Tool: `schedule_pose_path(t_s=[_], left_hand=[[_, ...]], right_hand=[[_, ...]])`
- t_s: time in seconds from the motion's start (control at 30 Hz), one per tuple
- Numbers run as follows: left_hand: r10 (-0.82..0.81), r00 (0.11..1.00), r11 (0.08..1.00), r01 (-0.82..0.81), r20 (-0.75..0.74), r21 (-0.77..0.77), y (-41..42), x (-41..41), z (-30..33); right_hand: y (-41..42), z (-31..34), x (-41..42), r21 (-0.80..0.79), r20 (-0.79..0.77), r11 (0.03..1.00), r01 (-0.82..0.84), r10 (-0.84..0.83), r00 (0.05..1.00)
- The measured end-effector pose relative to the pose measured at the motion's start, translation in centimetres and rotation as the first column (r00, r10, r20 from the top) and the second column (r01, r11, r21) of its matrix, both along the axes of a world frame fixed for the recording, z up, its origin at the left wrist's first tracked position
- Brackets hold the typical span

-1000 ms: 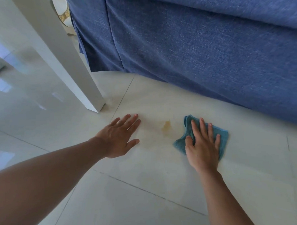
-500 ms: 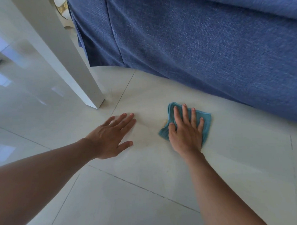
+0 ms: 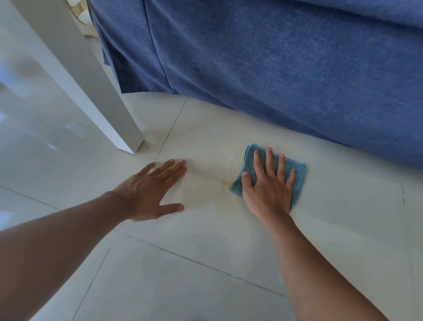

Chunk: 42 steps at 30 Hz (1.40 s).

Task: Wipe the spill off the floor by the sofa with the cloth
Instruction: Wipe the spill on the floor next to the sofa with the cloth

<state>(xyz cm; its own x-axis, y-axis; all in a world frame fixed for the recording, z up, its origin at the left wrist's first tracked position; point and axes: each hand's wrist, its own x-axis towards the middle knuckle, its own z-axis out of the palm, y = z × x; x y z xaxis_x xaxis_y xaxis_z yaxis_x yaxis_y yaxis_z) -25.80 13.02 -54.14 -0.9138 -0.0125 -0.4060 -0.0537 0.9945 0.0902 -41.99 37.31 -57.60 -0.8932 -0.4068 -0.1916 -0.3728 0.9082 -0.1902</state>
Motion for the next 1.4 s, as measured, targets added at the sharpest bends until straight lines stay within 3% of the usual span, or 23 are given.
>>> schedule_pose_path(t_s=[0.23,0.37,0.53,0.73,0.9,0.97,1.1,1.17,1.4], left_hand=[[-0.020,0.996,0.999,0.017,0.087,0.028,-0.4,0.1,0.4],[-0.009,0.998,0.999,0.006,0.068,0.044,-0.5,0.1,0.1],[0.020,0.999,0.998,-0.023,0.047,0.061,-0.3,0.5,0.4],[0.079,0.989,0.994,-0.087,0.123,0.061,-1.8,2.2,0.8],[0.056,0.989,0.996,-0.066,0.137,0.067,-2.3,2.5,0.5],[0.057,0.992,0.994,-0.067,0.111,0.088,-2.5,2.4,0.5],[0.029,0.998,0.995,-0.033,0.055,0.092,-1.7,2.2,0.0],[0.006,0.997,0.998,-0.011,0.071,0.068,-1.2,2.1,-0.2],[0.068,0.998,0.990,-0.068,0.002,0.125,-1.6,0.8,-0.3]], right_hand=[[-2.3,0.1,6.6,-0.103,0.014,0.976,-0.189,0.192,0.981],[2.3,-0.1,10.6,-0.077,-0.010,0.997,-0.018,0.017,1.000],[0.3,-0.3,6.4,-0.016,0.010,0.984,0.178,-0.178,0.984],[-7.7,-0.2,7.8,-0.135,0.001,0.983,-0.121,0.122,0.992],[-4.3,0.2,14.7,-0.197,0.035,0.940,-0.279,0.291,0.956],[-0.9,0.0,14.5,-0.159,0.010,0.954,-0.252,0.257,0.966],[1.6,-0.6,8.2,-0.028,-0.046,0.998,0.052,-0.054,0.998],[0.0,-0.6,6.1,-0.024,-0.017,0.992,0.122,-0.122,0.992],[-6.2,0.0,8.3,-0.101,-0.001,0.993,-0.059,0.059,0.998]])
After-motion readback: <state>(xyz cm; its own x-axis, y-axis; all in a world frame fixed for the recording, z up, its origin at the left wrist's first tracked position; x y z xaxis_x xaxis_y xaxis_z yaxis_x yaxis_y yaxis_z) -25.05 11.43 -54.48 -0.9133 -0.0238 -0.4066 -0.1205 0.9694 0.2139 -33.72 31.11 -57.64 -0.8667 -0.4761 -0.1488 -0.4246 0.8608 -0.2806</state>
